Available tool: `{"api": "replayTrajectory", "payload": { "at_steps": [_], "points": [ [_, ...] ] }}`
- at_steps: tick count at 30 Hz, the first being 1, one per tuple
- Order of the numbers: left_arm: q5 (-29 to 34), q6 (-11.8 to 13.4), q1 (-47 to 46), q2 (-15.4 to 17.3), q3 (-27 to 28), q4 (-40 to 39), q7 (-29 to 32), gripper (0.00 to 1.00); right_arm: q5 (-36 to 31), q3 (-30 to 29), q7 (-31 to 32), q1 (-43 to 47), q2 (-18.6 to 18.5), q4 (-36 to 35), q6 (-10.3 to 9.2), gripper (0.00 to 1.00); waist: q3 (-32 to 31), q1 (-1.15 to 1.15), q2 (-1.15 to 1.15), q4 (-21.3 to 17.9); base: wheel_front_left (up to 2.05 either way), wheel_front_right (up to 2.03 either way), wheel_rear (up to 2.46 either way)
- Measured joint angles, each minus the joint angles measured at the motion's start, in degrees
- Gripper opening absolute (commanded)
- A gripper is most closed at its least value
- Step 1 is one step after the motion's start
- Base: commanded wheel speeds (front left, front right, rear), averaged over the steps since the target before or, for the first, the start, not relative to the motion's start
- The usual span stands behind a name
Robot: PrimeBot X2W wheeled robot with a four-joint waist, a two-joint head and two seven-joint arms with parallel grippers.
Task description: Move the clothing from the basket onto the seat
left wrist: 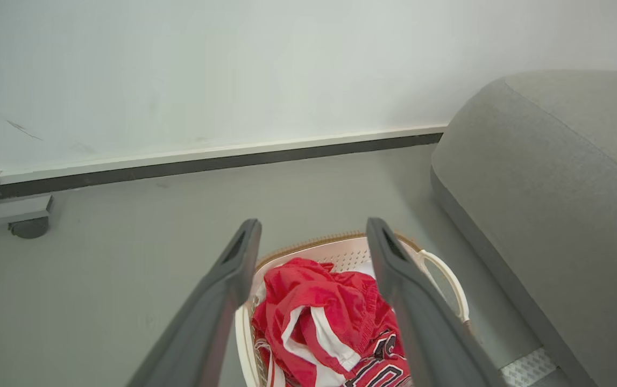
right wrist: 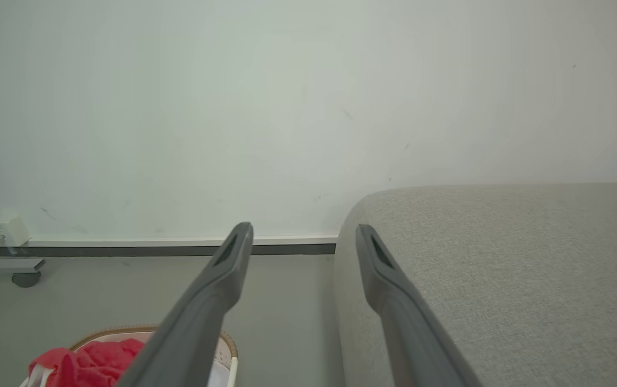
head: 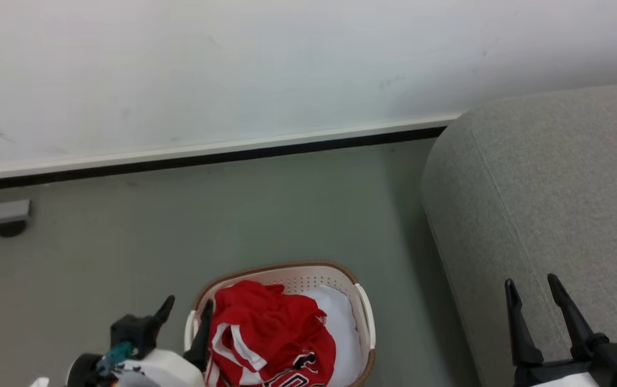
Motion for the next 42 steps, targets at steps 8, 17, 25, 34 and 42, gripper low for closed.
{"api": "replayTrajectory", "payload": {
  "at_steps": [8, 17, 25, 34, 42],
  "points": [
    [4.83, -1.27, -9.09, 5.54, -3.58, 9.8, 10.09, 1.0, 2.78, 0.76, 0.0, -2.96, -0.02, -2.6, 0.0, 1.0, 6.72, 0.0, 0.0, -4.44, 0.0, 0.0, 0.0],
    [6.61, -1.52, -14.62, 9.61, -5.47, 20.23, 16.58, 1.0, 5.12, 1.83, 0.0, -4.94, -0.01, -4.44, 0.0, 1.0, 13.37, 0.0, 0.0, -9.25, 0.0, 0.0, 0.0],
    [9.5, -0.69, -19.34, 11.18, -7.79, 26.22, 15.45, 1.0, 6.11, 2.08, 0.0, -7.0, 0.0, -5.8, 0.0, 1.0, 18.14, 0.0, 0.0, -11.29, 0.0, 0.0, 0.0],
    [11.93, 0.22, -24.78, 12.83, -10.09, 30.7, 15.8, 1.0, 7.15, 3.15, 0.0, -8.4, -0.02, -6.88, 0.0, 1.0, 23.6, 0.01, 0.0, -12.23, 0.0, 0.0, 0.0],
    [12.76, 0.58, -29.08, 13.11, -11.76, 32.09, 14.44, 1.0, 8.22, 4.81, 0.0, -9.7, -0.01, -7.27, 0.0, 1.0, 27.68, 0.01, 0.0, -13.68, 0.0, 0.0, 0.0]
  ]
}}
